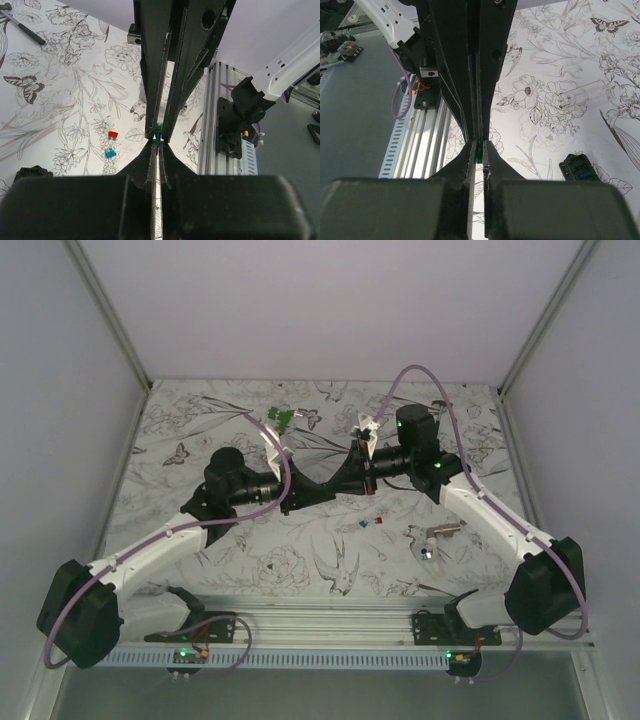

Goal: Snap on the fuse box
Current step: Pick up the fuse from the center of the board, then move the fuse box base at the center of the board.

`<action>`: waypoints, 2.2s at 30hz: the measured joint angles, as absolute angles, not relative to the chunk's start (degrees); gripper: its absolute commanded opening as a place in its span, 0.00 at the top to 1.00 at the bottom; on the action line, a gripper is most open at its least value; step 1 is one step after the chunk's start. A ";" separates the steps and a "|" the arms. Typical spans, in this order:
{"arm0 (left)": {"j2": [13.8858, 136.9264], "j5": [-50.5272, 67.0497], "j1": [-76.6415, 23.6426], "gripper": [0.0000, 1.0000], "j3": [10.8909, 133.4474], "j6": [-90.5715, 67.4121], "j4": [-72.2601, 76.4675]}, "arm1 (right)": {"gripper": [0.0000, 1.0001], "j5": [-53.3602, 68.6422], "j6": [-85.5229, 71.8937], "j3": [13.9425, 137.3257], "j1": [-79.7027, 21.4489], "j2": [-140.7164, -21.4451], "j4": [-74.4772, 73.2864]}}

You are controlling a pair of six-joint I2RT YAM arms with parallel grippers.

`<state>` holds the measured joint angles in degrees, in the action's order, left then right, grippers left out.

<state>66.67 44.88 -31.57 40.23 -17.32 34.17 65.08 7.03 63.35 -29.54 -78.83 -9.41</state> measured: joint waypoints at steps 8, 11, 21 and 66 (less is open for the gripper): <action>66.37 43.62 -31.73 0.83 40.23 -16.62 33.63 | 1.00 64.36 7.99 63.57 -29.56 -78.81 -9.96; 66.37 41.36 -31.88 0.67 40.23 -15.20 32.47 | 1.00 61.12 7.79 63.57 -29.74 -78.81 -10.37; 72.53 28.71 -30.74 0.22 43.00 -6.28 19.77 | 1.00 36.60 1.58 62.81 -29.52 -78.78 -11.62; 102.41 26.89 -29.08 0.59 57.28 -18.46 6.72 | 1.00 6.70 -11.16 58.30 -32.62 -85.67 -18.85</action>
